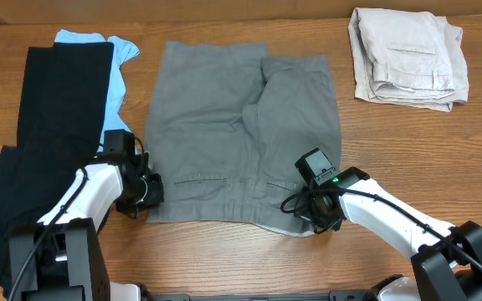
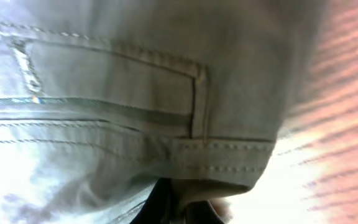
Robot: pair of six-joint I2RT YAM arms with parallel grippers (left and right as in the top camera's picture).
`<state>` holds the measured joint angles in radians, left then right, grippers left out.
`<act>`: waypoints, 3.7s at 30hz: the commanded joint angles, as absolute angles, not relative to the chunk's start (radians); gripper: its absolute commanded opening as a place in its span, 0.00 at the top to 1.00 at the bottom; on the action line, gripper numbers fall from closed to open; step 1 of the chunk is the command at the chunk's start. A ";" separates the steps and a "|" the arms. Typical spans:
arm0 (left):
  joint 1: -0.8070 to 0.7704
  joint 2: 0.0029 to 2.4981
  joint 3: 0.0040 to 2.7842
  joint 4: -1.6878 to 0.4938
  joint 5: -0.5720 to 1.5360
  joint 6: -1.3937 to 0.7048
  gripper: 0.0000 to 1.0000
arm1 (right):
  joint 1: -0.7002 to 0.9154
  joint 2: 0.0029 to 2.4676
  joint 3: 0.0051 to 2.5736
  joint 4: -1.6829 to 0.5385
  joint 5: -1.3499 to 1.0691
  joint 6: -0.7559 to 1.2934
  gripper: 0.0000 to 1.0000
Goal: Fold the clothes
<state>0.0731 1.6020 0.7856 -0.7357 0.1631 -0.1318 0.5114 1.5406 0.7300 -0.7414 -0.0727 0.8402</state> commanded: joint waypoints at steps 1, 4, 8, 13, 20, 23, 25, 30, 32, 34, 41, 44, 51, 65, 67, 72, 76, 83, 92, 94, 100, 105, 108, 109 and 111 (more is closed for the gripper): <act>0.071 1.615 0.756 -0.738 0.263 -0.138 0.96 | 0.512 1.578 0.714 -0.706 -0.025 0.837 0.96; 0.071 1.608 0.835 -0.781 0.314 -0.134 0.96 | 0.479 1.535 0.763 -0.751 -0.024 0.801 0.96; 0.071 1.584 1.062 -0.926 0.336 -0.107 0.96 | 0.407 1.400 0.899 -0.896 -0.019 0.704 0.96; 0.071 1.554 1.413 -1.090 0.337 -0.078 0.96 | 0.285 1.215 1.171 -1.109 -0.019 0.567 0.96; 0.071 1.548 1.901 -1.262 0.337 -0.077 0.96 | 0.141 1.136 1.685 -1.357 -0.019 0.416 0.96; 0.071 1.548 2.096 -1.332 0.337 -0.073 0.96 | 0.128 1.136 1.906 -1.431 -0.011 0.389 0.96; 0.071 1.548 2.221 -1.379 0.333 -0.058 0.96 | 0.129 1.136 2.028 -1.473 0.001 0.388 0.96; 0.071 1.538 2.500 -1.518 0.263 -0.056 0.96 | 0.129 1.136 2.281 -1.590 0.022 0.388 0.96; 0.071 1.527 2.576 -1.570 0.219 -0.056 0.96 | 0.129 1.136 2.354 -1.636 0.026 0.388 0.96; 0.072 1.507 2.638 -1.627 0.164 -0.068 0.96 | 0.129 1.136 2.413 -1.688 0.026 0.389 0.96; 0.072 1.481 2.597 -1.689 0.068 -0.114 0.96 | 0.129 1.164 2.350 -1.694 0.020 0.389 0.96; 0.072 1.509 2.482 -1.689 0.062 -0.128 0.96 | 0.129 1.231 2.244 -1.694 0.001 0.389 0.96; 0.072 1.649 2.271 -1.676 0.025 -0.128 0.96 | 0.129 1.451 2.091 -1.665 -0.001 0.378 0.96; 0.011 2.144 2.168 -1.138 0.037 -0.128 0.64 | 0.129 2.014 1.995 -1.094 -0.002 0.290 0.82; -0.005 2.207 2.168 -0.988 0.051 -0.128 0.00 | 0.130 2.077 1.995 -0.944 -0.005 0.279 0.43; -0.024 2.247 2.179 -0.788 0.155 -0.131 0.00 | 0.130 2.116 2.000 -0.798 -0.005 0.279 0.00; -0.024 2.228 2.281 -0.849 0.200 -0.136 0.00 | 0.130 2.070 2.045 -0.928 -0.028 0.256 0.00; -0.040 2.196 2.550 -1.192 0.227 -0.017 0.00 | 0.131 1.954 2.064 -1.346 -0.139 0.259 0.00; -0.075 2.192 2.700 -1.462 0.223 0.042 0.00 | 0.241 1.927 2.010 -1.476 -0.097 0.460 0.02; -0.073 2.192 2.700 -1.479 0.202 0.044 0.00 | 0.290 1.905 1.983 -1.458 -0.052 0.502 0.00; -0.056 2.192 2.699 -1.542 0.102 0.054 0.00 | 0.382 1.789 1.793 -1.412 -0.035 0.526 0.00; -0.053 2.192 2.699 -1.544 0.075 0.057 0.00 | 0.416 1.650 1.479 -1.285 -0.061 0.581 0.00; -0.054 2.192 2.699 -1.542 0.077 0.057 0.00 | 0.416 1.578 1.309 -1.188 -0.129 0.581 0.04; -0.053 2.192 2.699 -1.540 0.078 0.056 0.00 | 0.416 1.559 1.261 -1.160 -0.148 0.581 0.05; -0.054 2.192 2.699 -1.536 0.078 0.056 0.00 | 0.416 1.536 1.174 -1.110 -0.172 0.581 0.06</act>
<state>-0.0544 2.1971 2.6900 -1.5414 0.0925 0.0368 0.4129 1.5848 1.2762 -1.1568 -0.1120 0.5610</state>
